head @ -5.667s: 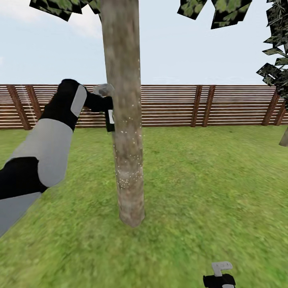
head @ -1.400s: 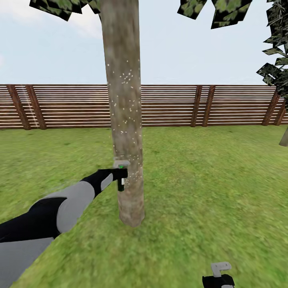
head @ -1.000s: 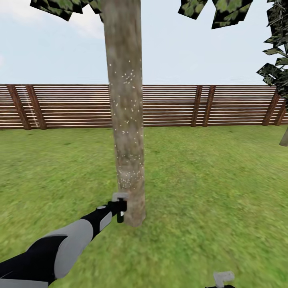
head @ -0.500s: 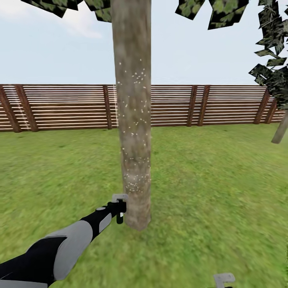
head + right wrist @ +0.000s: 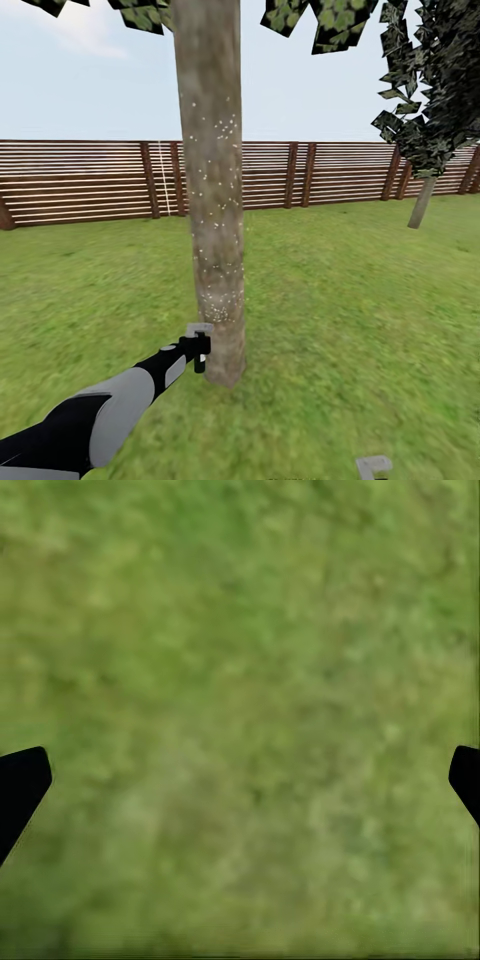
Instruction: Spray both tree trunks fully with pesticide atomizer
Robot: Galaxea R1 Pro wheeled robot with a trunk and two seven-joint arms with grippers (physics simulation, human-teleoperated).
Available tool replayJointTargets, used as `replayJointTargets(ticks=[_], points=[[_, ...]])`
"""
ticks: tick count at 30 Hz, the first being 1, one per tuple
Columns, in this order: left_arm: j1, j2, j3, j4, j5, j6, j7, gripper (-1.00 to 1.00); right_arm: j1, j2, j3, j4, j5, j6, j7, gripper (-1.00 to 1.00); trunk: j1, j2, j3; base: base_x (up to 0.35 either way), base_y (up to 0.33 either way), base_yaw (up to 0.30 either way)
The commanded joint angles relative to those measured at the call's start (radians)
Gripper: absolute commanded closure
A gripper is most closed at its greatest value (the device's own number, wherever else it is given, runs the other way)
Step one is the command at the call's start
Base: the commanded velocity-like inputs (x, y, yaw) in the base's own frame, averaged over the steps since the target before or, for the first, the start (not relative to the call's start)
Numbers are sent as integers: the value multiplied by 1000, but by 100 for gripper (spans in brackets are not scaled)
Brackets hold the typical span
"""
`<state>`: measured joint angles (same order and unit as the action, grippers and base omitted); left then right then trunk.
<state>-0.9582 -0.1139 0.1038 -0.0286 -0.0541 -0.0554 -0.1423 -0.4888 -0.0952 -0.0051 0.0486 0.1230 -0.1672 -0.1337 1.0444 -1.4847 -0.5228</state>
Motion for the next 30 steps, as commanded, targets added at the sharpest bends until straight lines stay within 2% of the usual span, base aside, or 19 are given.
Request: replayJointTargets(ticks=[1,9,30], points=[[-1,0,8,1,-6,-3,-3,100,-2,0,-1,5,10,-6,-6,-100,0,-1,-1,0,350,-168],[-1,0,8,1,-6,-2,-3,100,-2,0,-1,5,10,-6,-6,-100,0,-1,-1,0,350,-38],[-1,-1,8,1,-6,-1,-3,100,-2,1,-1,5,10,-6,-6,-100,0,-1,-1,0,350,-109]])
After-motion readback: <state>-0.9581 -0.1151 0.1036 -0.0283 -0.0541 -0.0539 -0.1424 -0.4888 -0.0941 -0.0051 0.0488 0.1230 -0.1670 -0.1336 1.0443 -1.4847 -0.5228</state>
